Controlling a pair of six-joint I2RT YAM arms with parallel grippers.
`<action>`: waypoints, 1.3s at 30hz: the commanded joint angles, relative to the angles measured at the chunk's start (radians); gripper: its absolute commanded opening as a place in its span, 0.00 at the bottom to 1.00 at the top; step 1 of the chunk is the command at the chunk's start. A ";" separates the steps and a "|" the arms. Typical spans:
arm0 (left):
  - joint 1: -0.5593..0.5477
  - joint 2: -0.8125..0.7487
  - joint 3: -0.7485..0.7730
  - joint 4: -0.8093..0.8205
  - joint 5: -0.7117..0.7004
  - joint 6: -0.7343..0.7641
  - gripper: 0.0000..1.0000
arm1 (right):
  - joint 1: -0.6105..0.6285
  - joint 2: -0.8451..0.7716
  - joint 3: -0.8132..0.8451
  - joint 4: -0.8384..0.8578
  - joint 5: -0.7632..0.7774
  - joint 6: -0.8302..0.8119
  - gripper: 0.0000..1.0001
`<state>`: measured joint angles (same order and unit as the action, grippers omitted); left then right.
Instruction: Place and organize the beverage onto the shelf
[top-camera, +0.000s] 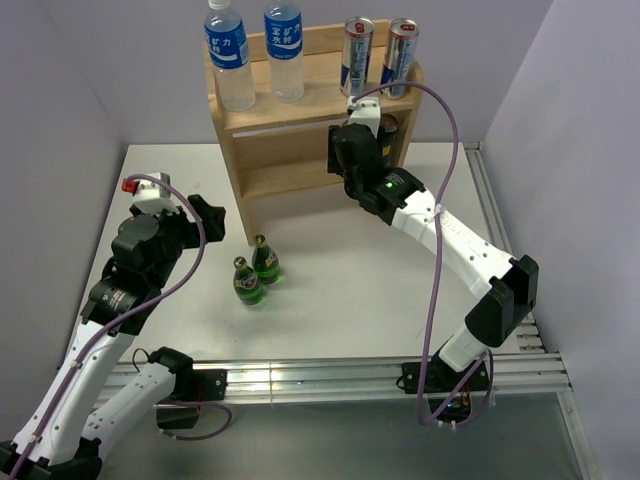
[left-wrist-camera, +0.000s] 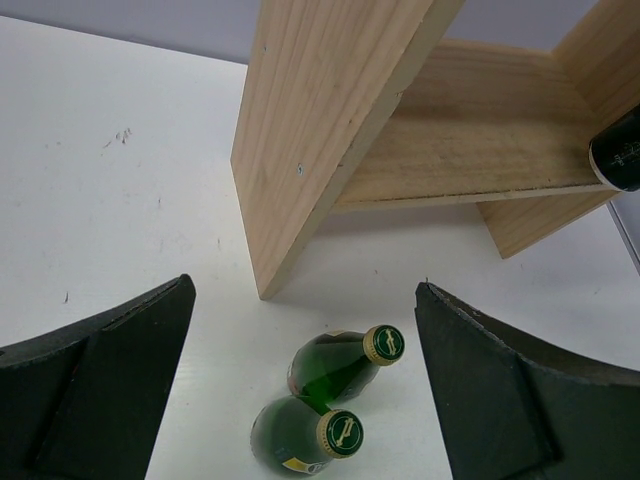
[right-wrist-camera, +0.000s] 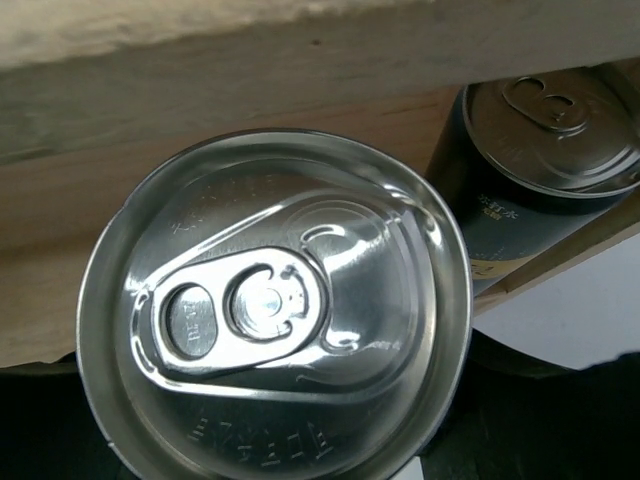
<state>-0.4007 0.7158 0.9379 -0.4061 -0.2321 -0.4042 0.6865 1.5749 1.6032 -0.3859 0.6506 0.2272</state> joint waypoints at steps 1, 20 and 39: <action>-0.001 -0.018 0.032 0.018 0.004 0.022 0.99 | -0.018 -0.027 0.038 0.084 0.026 0.021 0.00; -0.004 -0.039 0.035 -0.031 0.008 0.048 0.99 | -0.028 0.011 -0.059 0.208 0.072 0.081 0.00; -0.012 -0.055 0.033 -0.046 -0.015 0.077 0.99 | -0.051 0.105 0.015 0.251 0.150 0.098 0.00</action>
<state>-0.4057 0.6712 0.9379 -0.4614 -0.2340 -0.3519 0.6472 1.6932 1.5768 -0.2691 0.7704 0.3244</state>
